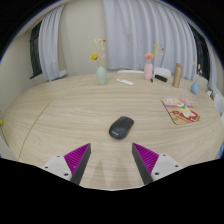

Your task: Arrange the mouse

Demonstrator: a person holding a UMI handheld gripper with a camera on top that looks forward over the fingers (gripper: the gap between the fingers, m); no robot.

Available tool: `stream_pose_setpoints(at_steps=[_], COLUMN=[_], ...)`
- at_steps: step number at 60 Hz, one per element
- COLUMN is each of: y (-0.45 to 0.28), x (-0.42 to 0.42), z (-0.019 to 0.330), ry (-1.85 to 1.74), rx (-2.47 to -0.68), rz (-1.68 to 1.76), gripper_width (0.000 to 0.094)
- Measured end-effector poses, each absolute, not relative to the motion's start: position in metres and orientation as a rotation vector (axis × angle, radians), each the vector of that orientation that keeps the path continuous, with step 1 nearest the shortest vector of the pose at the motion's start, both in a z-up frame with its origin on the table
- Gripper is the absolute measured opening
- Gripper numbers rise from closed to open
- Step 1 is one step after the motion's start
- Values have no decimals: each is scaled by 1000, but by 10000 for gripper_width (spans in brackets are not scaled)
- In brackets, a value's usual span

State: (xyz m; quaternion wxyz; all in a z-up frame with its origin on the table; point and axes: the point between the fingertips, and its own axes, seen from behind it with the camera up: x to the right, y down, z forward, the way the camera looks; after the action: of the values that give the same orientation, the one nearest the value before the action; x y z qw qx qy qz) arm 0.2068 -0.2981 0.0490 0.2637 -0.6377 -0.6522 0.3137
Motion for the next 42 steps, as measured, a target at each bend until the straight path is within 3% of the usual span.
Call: stream_pose_setpoints(at_steps=[29, 42], y=[-277, -282], x=[96, 67], z=[-13, -12], ry=[-1712, -1716], rx=[-1756, -1719], rz=[800, 810], gripper_width=[870, 858])
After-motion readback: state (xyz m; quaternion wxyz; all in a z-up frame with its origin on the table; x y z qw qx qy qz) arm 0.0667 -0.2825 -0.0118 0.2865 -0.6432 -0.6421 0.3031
